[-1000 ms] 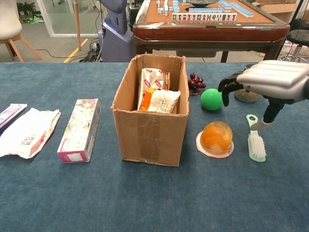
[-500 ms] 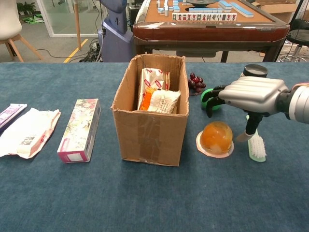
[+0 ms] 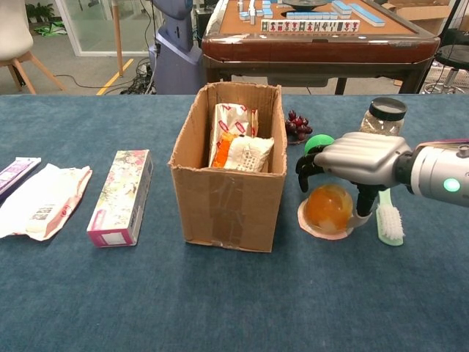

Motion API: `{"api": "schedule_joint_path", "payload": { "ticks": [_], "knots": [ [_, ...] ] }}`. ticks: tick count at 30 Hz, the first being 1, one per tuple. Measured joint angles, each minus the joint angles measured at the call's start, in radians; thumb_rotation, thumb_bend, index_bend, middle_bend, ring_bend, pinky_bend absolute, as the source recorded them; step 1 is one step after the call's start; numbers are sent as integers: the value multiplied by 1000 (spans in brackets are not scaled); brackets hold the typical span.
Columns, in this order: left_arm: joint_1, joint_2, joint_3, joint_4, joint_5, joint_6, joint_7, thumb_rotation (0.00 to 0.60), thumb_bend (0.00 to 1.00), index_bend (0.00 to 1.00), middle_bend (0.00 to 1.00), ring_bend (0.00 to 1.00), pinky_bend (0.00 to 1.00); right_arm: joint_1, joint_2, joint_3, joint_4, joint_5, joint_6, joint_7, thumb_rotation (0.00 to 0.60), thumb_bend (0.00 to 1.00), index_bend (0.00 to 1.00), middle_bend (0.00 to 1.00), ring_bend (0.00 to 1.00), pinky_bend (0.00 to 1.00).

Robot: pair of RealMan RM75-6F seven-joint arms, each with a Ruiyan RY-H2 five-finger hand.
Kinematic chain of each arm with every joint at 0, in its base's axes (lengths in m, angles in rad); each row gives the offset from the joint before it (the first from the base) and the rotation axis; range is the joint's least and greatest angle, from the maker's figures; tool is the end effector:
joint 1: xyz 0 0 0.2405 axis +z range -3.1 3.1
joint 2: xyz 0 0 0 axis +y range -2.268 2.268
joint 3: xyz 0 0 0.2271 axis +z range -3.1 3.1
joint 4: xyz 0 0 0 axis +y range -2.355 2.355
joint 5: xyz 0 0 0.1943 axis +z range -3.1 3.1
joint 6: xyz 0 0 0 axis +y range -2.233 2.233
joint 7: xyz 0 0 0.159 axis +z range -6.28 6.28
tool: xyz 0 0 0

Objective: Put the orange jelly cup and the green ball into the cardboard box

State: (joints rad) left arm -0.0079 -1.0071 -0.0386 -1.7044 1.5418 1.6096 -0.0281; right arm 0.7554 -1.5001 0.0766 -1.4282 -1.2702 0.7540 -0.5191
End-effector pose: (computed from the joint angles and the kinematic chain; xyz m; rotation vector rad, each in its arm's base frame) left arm -0.2699 0.1681 0.1981 -1.3145 -0.8520 -0.9490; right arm -0.1483 -0.3138 -0.0310 2.2273 -0.5995 0.5947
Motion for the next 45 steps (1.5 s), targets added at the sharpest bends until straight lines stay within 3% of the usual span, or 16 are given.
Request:
{"api": "schedule_joint_path", "payload": {
  "ticks": [6,11,24,30,38,45],
  "knots": [
    [3,3,-1,-2,2,5,-3,600,137,359,468,346,592,-1,-22,-4,20,17,24,1,600,42,330,331,276,358],
    [3,3,-1,-2,2,2,-1,600,137,359,468,346,592,-5,-36,-9,41,14,42,22,600,75,455,434,395,393],
    [2,2,-3,-2,0,-3,2,600,137,359,468,347,591,-19,-25,-21,38,-43,97,94,600,88,522,487,457,430],
    [2,2,-4,-1,-1,-3,3,600,137,359,468,346,592,-42,37,-25,-52,-91,166,119,600,89,522,487,457,433],
    [-4,-7,0,0,0,-19,25,600,137,359,468,346,592,-91,185,-16,-263,-168,308,119,600,88,522,487,457,433],
    [-7,-12,2,0,1,-25,34,600,137,359,468,346,592,-91,251,49,-368,-199,365,85,600,87,522,479,457,437]
  ]
}}
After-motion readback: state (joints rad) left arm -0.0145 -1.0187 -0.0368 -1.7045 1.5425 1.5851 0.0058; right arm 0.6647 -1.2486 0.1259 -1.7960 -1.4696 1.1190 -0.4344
